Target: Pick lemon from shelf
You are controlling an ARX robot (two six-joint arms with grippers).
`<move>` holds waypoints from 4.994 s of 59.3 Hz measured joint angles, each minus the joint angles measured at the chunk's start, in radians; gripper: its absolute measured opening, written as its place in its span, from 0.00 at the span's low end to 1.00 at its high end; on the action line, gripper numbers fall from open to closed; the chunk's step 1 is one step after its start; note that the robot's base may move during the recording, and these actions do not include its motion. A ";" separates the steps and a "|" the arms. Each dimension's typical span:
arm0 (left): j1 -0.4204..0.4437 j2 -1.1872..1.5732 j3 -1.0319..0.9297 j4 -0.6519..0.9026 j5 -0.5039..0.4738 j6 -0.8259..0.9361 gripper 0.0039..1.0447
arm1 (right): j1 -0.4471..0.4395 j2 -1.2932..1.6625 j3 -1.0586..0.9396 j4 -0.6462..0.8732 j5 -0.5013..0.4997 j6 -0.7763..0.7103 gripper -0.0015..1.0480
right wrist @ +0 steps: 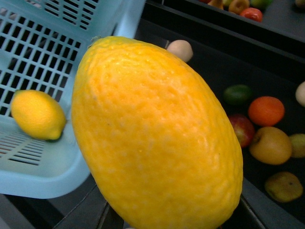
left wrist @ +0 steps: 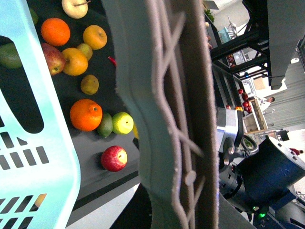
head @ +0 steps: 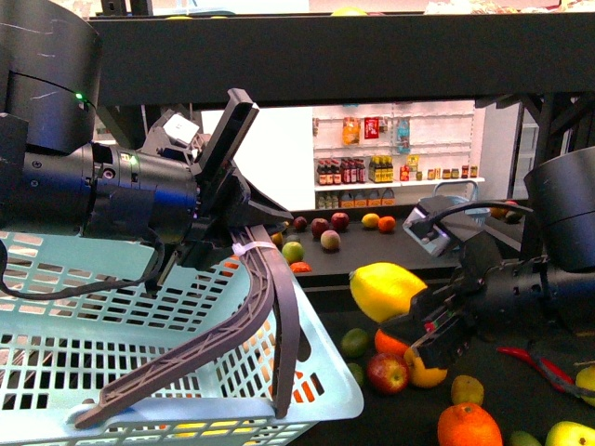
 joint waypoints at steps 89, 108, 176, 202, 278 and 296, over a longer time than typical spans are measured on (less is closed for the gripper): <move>0.001 0.001 0.000 0.000 -0.011 0.011 0.07 | 0.175 0.060 -0.052 -0.009 0.057 -0.090 0.85; 0.000 0.001 0.000 0.000 -0.003 0.006 0.07 | 0.174 0.045 -0.052 -0.012 0.041 -0.079 0.93; 0.000 0.001 0.000 0.000 -0.002 -0.002 0.07 | -0.245 -0.940 -0.669 0.036 0.211 0.299 0.89; 0.000 0.002 0.000 0.000 -0.002 -0.001 0.07 | -0.128 -1.469 -0.990 0.001 0.466 0.312 0.07; -0.001 0.003 0.000 0.000 -0.002 -0.004 0.07 | -0.127 -1.918 -1.081 -0.336 0.469 0.314 0.03; -0.001 0.003 0.000 0.000 0.000 -0.001 0.07 | -0.127 -1.918 -1.081 -0.336 0.469 0.314 0.31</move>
